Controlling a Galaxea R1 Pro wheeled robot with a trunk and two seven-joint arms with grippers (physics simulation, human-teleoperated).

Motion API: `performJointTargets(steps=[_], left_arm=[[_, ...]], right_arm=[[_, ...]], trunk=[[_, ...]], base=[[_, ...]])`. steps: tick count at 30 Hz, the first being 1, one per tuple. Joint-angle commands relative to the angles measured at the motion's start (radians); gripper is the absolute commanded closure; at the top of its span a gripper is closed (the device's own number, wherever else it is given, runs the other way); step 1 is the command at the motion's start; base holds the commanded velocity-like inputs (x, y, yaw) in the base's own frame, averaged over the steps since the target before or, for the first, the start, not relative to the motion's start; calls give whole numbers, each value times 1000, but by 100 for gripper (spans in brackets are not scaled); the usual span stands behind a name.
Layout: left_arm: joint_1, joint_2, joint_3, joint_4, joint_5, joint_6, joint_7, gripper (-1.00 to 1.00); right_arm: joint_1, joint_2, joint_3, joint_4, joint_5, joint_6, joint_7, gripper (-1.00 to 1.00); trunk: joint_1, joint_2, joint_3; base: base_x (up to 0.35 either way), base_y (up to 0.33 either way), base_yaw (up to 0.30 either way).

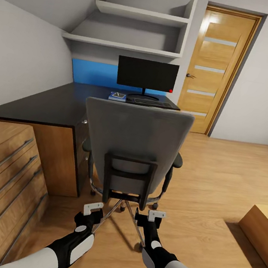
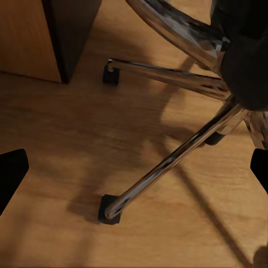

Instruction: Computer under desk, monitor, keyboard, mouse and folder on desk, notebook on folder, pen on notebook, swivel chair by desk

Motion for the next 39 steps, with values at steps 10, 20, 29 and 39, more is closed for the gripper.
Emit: performJointTargets(steps=[10,20,29,39], left_arm=[[-1,0,-9,0,11,-6,4,-100],[-1,0,-11,0,11,-2,4,-100],[-1,-4,-11,1,12,0,4,-100],[-1,-5,-11,2,12,0,4,-100]], right_arm=[[-1,0,9,1,-6,-2,-5,-100],[-1,0,9,1,-6,-1,-5,-100],[-1,0,9,1,-6,-1,-4,-100],[-1,0,9,6,-6,-1,-5,-100]], trunk=[[0,0,-1],[0,0,-1],[0,0,-1],[0,0,-1]], base=[[293,0,0],[320,0,0],[321,0,0],[321,-37,0]])
